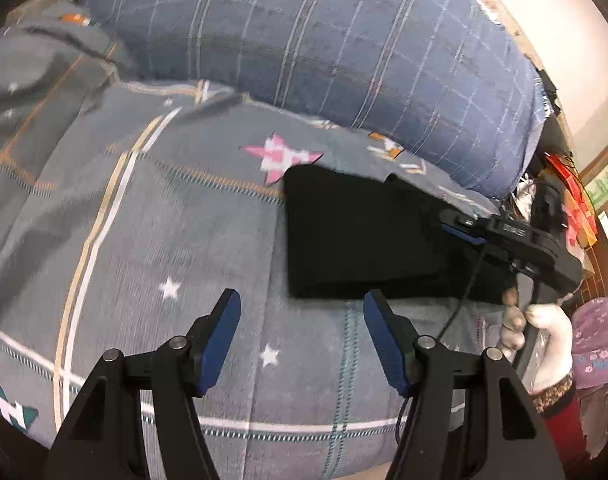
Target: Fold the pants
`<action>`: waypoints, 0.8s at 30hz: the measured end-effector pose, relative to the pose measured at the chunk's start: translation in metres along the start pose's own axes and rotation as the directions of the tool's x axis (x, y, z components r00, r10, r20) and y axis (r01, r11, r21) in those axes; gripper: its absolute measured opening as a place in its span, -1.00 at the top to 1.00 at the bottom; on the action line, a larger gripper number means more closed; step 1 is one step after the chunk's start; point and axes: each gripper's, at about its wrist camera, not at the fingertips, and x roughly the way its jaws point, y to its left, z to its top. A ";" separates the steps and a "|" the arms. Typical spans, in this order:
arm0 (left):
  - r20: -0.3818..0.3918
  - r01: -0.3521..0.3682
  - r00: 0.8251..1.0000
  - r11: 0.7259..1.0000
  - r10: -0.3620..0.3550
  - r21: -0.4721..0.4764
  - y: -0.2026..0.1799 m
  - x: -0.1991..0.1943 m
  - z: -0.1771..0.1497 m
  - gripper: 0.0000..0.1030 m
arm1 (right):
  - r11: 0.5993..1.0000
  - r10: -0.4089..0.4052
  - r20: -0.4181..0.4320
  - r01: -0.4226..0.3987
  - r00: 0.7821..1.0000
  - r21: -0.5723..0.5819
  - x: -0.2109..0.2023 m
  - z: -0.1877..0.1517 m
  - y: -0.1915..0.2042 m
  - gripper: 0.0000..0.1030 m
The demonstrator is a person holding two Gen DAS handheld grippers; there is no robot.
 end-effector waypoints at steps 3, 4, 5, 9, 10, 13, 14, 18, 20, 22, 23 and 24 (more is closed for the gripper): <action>0.010 0.009 1.000 1.000 -0.009 0.000 -0.006 0.008 0.014 -0.22 | 0.995 0.099 0.061 -0.100 0.993 0.028 -0.030 0.003 0.002 0.57; 0.012 0.014 1.000 1.000 -0.014 -0.001 -0.008 0.013 0.018 -0.22 | 0.987 0.156 0.058 -0.158 0.986 0.032 -0.033 0.004 0.007 0.57; 0.010 0.016 1.000 1.000 -0.015 -0.005 -0.010 0.019 0.022 -0.22 | 0.974 0.221 0.042 -0.223 0.974 0.035 -0.032 0.005 0.015 0.56; -0.050 0.043 0.998 0.998 -0.045 -0.054 -0.009 0.057 0.030 -0.22 | 0.907 0.408 -0.039 -0.401 0.912 0.125 0.003 0.008 0.035 0.36; -0.078 0.031 0.996 0.997 -0.036 -0.065 -0.008 0.070 0.030 -0.22 | 0.907 0.409 -0.051 -0.400 0.911 0.135 0.013 0.007 0.038 0.34; -0.108 0.006 0.994 0.997 -0.015 -0.075 -0.003 0.095 0.026 -0.23 | 0.945 0.299 -0.074 -0.284 0.952 0.159 0.043 0.002 0.032 0.33; -0.084 0.006 0.996 0.999 -0.011 -0.053 -0.006 0.094 0.026 -0.28 | 0.963 0.230 -0.073 -0.217 0.970 0.157 0.050 -0.001 0.026 0.34; -0.071 -0.033 0.997 0.999 0.031 -0.022 -0.015 0.076 0.024 -0.28 | 0.959 0.245 -0.017 -0.240 0.969 0.150 0.044 -0.012 0.008 0.44; -0.025 -0.035 0.999 0.999 0.035 -0.022 -0.016 0.055 0.019 -0.28 | 0.978 0.195 0.049 -0.198 0.980 0.069 0.022 -0.017 0.012 0.21; 0.026 -0.054 0.998 0.998 0.055 -0.029 -0.016 0.029 0.006 -0.28 | 0.993 0.119 0.111 -0.118 0.987 -0.016 0.001 -0.030 0.020 -0.07; 0.045 -0.062 0.997 0.997 0.063 -0.035 -0.014 0.018 -0.003 -0.28 | 0.995 0.094 0.138 -0.090 0.986 -0.039 -0.008 -0.038 0.021 -0.14; 0.062 -0.070 0.995 0.997 0.073 -0.042 -0.013 0.008 -0.013 -0.30 | 0.996 0.078 0.162 -0.069 0.984 -0.056 -0.017 -0.048 0.022 -0.14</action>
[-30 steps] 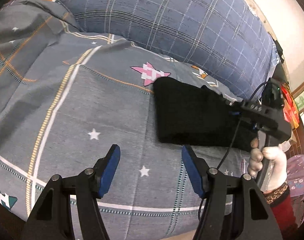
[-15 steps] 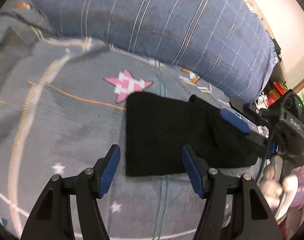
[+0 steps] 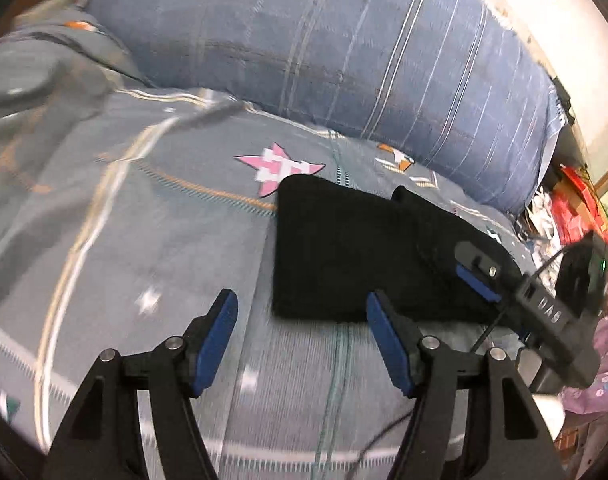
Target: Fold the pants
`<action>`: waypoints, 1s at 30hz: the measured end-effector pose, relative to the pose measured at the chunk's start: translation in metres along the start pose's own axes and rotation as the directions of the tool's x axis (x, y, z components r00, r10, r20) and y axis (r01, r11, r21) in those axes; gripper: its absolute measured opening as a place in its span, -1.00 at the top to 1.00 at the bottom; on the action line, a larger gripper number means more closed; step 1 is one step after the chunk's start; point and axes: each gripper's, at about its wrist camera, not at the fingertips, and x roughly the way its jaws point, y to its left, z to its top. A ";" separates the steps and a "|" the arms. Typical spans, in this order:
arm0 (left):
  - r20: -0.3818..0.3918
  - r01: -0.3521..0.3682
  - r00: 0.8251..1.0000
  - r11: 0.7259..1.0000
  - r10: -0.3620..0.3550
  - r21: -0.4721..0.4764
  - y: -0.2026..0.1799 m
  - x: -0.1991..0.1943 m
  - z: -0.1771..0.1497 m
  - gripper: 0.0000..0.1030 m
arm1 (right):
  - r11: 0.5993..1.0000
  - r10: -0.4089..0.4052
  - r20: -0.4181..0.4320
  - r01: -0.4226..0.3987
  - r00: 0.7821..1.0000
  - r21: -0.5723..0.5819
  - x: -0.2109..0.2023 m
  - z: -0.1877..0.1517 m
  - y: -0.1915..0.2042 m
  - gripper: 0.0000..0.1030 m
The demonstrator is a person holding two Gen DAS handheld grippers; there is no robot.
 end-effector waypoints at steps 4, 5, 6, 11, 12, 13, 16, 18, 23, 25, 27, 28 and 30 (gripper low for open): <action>0.011 -0.066 0.998 0.998 0.066 -0.003 0.003 -0.020 -0.039 -0.31 | 0.993 -0.108 0.096 0.113 0.989 -0.042 -0.035 -0.042 0.001 -0.15; 0.013 -0.084 0.996 0.996 0.083 0.014 0.000 -0.023 -0.047 -0.31 | 0.990 -0.129 0.108 0.134 0.986 -0.044 -0.038 -0.051 0.000 -0.15; 0.018 -0.093 0.995 0.995 0.093 0.028 -0.001 -0.025 -0.052 -0.31 | 0.987 -0.148 0.120 0.155 0.982 -0.049 -0.041 -0.061 0.001 -0.15; 0.026 -0.107 0.994 0.991 0.105 0.083 -0.018 -0.036 -0.076 -0.31 | 0.959 -0.226 0.111 0.241 0.968 -0.151 -0.037 -0.095 0.012 -0.16; 0.025 -0.104 0.994 0.990 0.103 0.092 -0.021 -0.039 -0.080 -0.31 | 0.959 -0.225 0.105 0.239 0.969 -0.153 -0.037 -0.098 0.012 -0.16; 0.026 -0.106 0.994 0.989 0.104 0.107 -0.026 -0.042 -0.085 -0.31 | 0.959 -0.225 0.106 0.240 0.969 -0.153 -0.037 -0.099 0.013 -0.17; 0.036 -0.108 0.994 0.983 0.104 0.150 -0.036 -0.048 -0.095 -0.31 | 0.951 -0.244 0.120 0.262 0.962 -0.163 -0.039 -0.106 0.014 -0.25; 0.043 -0.106 0.994 0.980 0.101 0.170 -0.042 -0.053 -0.101 -0.31 | 0.948 -0.255 0.123 0.273 0.959 -0.165 -0.041 -0.109 0.014 -0.26; 0.062 -0.102 0.994 0.973 0.091 0.207 -0.052 -0.068 -0.111 -0.31 | 0.932 -0.289 0.137 0.311 0.947 -0.184 -0.047 -0.121 0.014 -0.26; 0.073 -0.104 0.993 0.970 0.090 0.220 -0.056 -0.075 -0.113 -0.31 | 0.925 -0.301 0.147 0.326 0.942 -0.195 -0.049 -0.125 0.015 -0.27; 0.086 -0.105 0.992 0.967 0.088 0.232 -0.059 -0.080 -0.114 -0.31 | 0.921 -0.308 0.151 0.334 0.939 -0.200 -0.049 -0.126 0.016 -0.29; 0.092 -0.108 0.992 0.966 0.088 0.237 -0.060 -0.082 -0.114 -0.31 | 0.919 -0.311 0.153 0.338 0.938 -0.203 -0.050 -0.127 0.016 -0.30; 0.095 -0.110 0.991 0.964 0.089 0.243 -0.063 -0.082 -0.114 -0.34 | 0.917 -0.314 0.157 0.342 0.936 -0.207 -0.049 -0.127 0.018 -0.34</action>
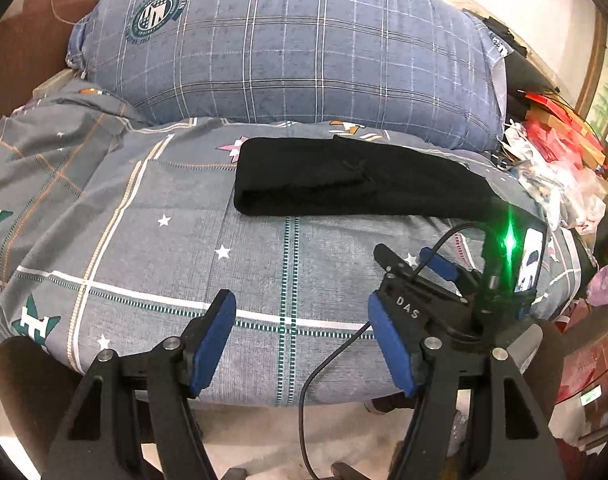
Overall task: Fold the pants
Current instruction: 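Grasp the folded pants with the left gripper while the right gripper grasps the other end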
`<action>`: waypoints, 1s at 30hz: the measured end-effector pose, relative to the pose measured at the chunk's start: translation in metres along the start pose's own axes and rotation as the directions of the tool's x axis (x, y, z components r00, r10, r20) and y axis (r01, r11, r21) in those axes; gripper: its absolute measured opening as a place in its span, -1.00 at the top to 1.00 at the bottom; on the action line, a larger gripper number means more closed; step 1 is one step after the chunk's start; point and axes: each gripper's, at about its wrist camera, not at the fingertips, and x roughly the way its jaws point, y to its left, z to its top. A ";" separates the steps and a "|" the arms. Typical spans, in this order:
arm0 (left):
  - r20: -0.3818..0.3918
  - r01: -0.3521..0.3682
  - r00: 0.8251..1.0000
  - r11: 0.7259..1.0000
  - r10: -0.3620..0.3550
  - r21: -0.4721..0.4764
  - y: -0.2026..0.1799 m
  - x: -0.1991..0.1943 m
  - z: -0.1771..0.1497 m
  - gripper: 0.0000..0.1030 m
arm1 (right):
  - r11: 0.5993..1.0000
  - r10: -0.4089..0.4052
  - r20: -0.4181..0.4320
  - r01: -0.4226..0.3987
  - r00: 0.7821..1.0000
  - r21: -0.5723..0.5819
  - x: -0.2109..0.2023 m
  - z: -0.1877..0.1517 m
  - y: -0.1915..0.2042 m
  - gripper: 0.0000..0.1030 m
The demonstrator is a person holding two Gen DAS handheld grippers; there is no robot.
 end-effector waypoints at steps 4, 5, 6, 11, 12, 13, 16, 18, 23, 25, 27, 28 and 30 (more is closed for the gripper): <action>-0.018 0.004 1.000 1.000 -0.004 0.004 -0.004 0.006 0.001 -0.34 | 1.000 0.005 -0.005 -0.005 1.000 0.006 0.000 0.001 -0.002 -0.36; -0.022 0.009 1.000 1.000 -0.009 0.002 -0.005 0.009 0.002 -0.34 | 1.000 0.008 -0.005 -0.008 1.000 0.012 0.000 0.001 -0.004 -0.36; -0.026 0.015 1.000 1.000 -0.015 0.000 -0.004 0.012 0.004 -0.34 | 1.000 0.011 -0.002 -0.011 1.000 0.021 -0.001 0.002 -0.006 -0.36; -0.056 0.036 0.998 0.999 -0.036 0.001 0.000 0.028 0.025 -0.34 | 0.994 0.025 0.009 -0.026 1.000 0.106 -0.008 0.012 -0.034 -0.37; -0.068 0.052 0.996 0.999 -0.052 0.005 0.000 0.033 0.035 -0.34 | 0.991 0.025 0.017 -0.027 1.000 0.133 -0.010 0.016 -0.043 -0.37; -0.074 0.066 0.995 0.998 -0.065 0.009 -0.002 0.036 0.041 -0.34 | 0.986 0.018 0.032 -0.023 0.999 0.163 -0.014 0.020 -0.054 -0.37; -0.072 0.104 0.992 0.991 -0.099 0.080 -0.018 0.048 0.066 -0.34 | 0.968 -0.043 0.084 0.021 0.996 0.250 -0.033 0.024 -0.090 -0.41; -0.079 0.124 0.990 0.982 -0.114 0.140 -0.036 0.059 0.082 -0.34 | 0.953 -0.087 0.097 0.054 0.992 0.297 -0.040 0.022 -0.113 -0.43; -0.173 0.233 0.966 0.931 -0.190 0.281 -0.101 0.105 0.129 -0.34 | 0.871 -0.100 0.085 0.046 0.991 0.488 -0.045 0.017 -0.169 -0.43; -0.219 0.273 0.954 0.900 -0.207 0.340 -0.132 0.129 0.146 -0.34 | 0.847 -0.088 0.080 0.032 0.993 0.530 -0.045 0.015 -0.183 -0.43; -0.253 0.299 0.944 0.874 -0.212 0.383 -0.159 0.151 0.159 -0.34 | 0.832 -0.065 0.069 0.016 0.996 0.554 -0.039 0.017 -0.192 -0.43; -0.271 0.320 0.937 0.855 -0.221 0.408 -0.177 0.163 0.166 -0.34 | 0.826 -0.050 0.062 0.006 0.997 0.564 -0.035 0.019 -0.195 -0.43; -0.314 0.353 0.923 0.819 -0.224 0.453 -0.209 0.188 0.176 -0.34 | 0.818 -0.022 0.058 -0.015 0.998 0.574 -0.028 0.025 -0.201 -0.43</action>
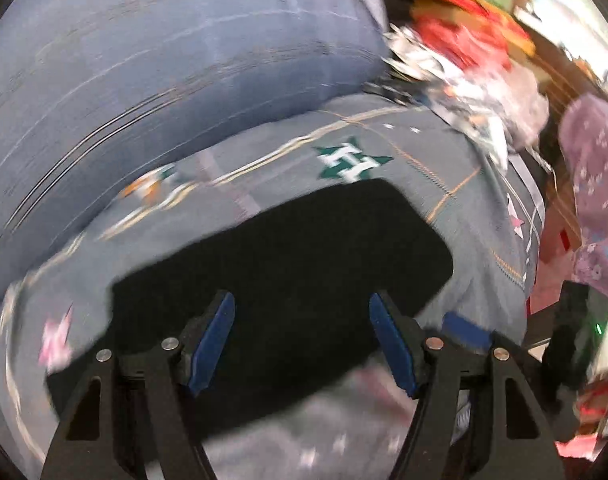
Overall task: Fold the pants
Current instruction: 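Grasp the folded pants with the left gripper while the right gripper grasps the other end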
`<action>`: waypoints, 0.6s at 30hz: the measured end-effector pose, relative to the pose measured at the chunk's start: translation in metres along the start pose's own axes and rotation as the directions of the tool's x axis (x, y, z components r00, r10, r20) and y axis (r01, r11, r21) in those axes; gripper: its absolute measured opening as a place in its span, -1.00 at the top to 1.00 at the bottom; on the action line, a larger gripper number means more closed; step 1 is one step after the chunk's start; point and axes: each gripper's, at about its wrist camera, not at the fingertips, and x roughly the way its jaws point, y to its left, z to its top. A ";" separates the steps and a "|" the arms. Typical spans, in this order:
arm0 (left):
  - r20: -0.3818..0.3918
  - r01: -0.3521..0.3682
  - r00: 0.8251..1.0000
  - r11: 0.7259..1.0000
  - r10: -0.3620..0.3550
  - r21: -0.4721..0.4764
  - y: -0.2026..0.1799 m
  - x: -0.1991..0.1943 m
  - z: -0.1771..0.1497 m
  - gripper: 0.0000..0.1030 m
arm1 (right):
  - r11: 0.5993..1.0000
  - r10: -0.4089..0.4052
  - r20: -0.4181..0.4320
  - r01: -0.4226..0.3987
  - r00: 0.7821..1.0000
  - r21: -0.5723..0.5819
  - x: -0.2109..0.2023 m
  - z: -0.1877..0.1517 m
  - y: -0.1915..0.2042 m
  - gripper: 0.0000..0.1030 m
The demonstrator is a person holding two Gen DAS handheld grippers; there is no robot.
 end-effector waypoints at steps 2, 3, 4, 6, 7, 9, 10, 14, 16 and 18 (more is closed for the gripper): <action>-0.044 0.042 0.998 0.999 -0.040 0.032 -0.012 0.024 0.023 -0.34 | 1.000 0.013 -0.019 -0.013 1.000 0.006 0.008 0.007 0.001 -0.43; -0.062 0.058 0.997 0.997 -0.056 0.042 -0.019 0.039 0.035 -0.34 | 1.000 0.006 -0.017 -0.006 1.000 0.004 0.011 0.012 0.000 -0.43; -0.073 0.068 0.995 0.996 -0.065 0.049 -0.023 0.049 0.042 -0.34 | 1.000 -0.001 -0.013 0.001 1.000 0.001 0.013 0.017 -0.001 -0.43; -0.099 0.090 0.992 0.994 -0.084 0.060 -0.032 0.071 0.058 -0.34 | 1.000 -0.009 -0.007 0.009 1.000 -0.002 0.018 0.025 -0.002 -0.43; -0.115 0.101 0.989 0.993 -0.094 0.060 -0.035 0.085 0.066 -0.34 | 1.000 -0.006 -0.011 0.006 1.000 0.002 0.022 0.030 -0.003 -0.43; -0.148 0.131 0.982 0.990 -0.121 0.060 -0.039 0.106 0.077 -0.34 | 1.000 -0.001 -0.014 0.001 1.000 0.005 0.028 0.038 -0.005 -0.43; -0.165 0.138 0.978 0.988 -0.125 0.070 -0.042 0.117 0.083 -0.34 | 1.000 -0.001 -0.009 0.001 1.000 0.003 0.029 0.041 -0.006 -0.43; -0.207 0.141 0.972 0.980 -0.110 0.142 -0.056 0.145 0.095 -0.54 | 1.000 0.011 0.008 -0.011 1.000 0.005 0.037 0.046 -0.005 -0.44; -0.218 0.113 0.974 0.974 -0.069 0.196 -0.066 0.153 0.096 -0.55 | 1.000 0.027 0.012 -0.026 1.000 -0.007 0.040 0.046 -0.003 -0.44; -0.206 0.085 0.978 0.968 -0.036 0.235 -0.073 0.151 0.094 -0.13 | 0.999 0.049 0.008 -0.049 0.999 -0.006 0.042 0.045 -0.002 -0.38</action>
